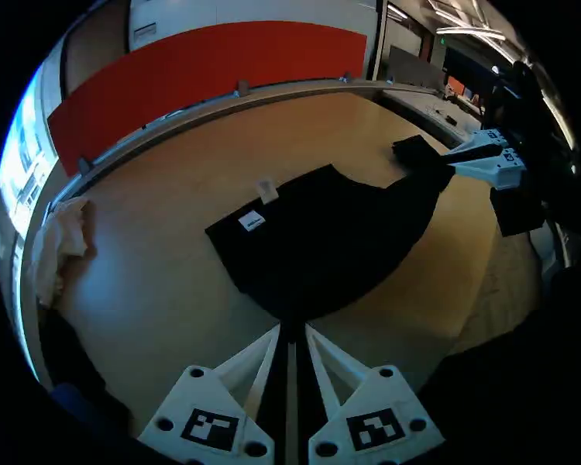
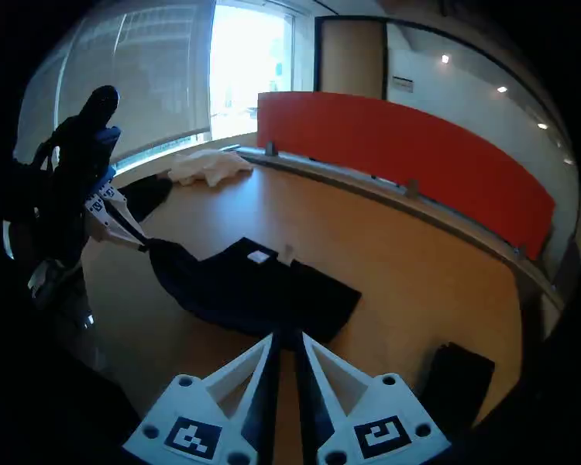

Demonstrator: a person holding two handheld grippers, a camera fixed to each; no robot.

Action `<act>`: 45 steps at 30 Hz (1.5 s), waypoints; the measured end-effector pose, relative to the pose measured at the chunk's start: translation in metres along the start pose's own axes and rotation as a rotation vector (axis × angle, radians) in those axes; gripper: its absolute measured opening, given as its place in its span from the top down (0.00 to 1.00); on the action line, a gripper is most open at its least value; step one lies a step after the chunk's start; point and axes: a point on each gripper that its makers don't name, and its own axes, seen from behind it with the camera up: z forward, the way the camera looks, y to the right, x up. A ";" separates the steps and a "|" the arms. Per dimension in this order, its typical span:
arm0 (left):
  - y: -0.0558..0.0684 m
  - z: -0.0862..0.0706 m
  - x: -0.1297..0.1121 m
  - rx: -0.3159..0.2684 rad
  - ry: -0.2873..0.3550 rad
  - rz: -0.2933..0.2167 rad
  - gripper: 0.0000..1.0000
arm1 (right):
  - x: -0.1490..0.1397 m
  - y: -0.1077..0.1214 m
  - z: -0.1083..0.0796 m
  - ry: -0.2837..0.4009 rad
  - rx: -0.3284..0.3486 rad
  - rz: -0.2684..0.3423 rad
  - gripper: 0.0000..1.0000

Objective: Fold towel

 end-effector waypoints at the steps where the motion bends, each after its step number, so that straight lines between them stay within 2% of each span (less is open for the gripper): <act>1: 0.002 -0.002 -0.001 -0.005 -0.003 0.002 0.93 | 0.001 -0.001 -0.002 0.001 0.001 0.001 0.87; 5: 0.006 -0.009 -0.003 -0.023 -0.012 0.010 0.93 | 0.004 -0.005 -0.010 0.004 0.003 0.005 0.87; 11: 0.007 -0.013 -0.005 -0.029 -0.017 0.014 0.93 | 0.002 -0.007 -0.015 0.000 0.003 0.010 0.88; 26: 0.003 -0.007 -0.001 -0.022 -0.010 0.004 0.93 | -0.004 -0.006 -0.004 -0.016 0.004 0.000 0.88; 35: -0.009 0.007 0.010 -0.007 -0.004 -0.018 0.93 | -0.003 0.008 0.012 -0.026 -0.006 -0.011 0.88; 45: -0.026 0.033 0.027 0.019 0.000 -0.036 0.93 | -0.003 0.032 0.042 -0.042 -0.028 -0.007 0.88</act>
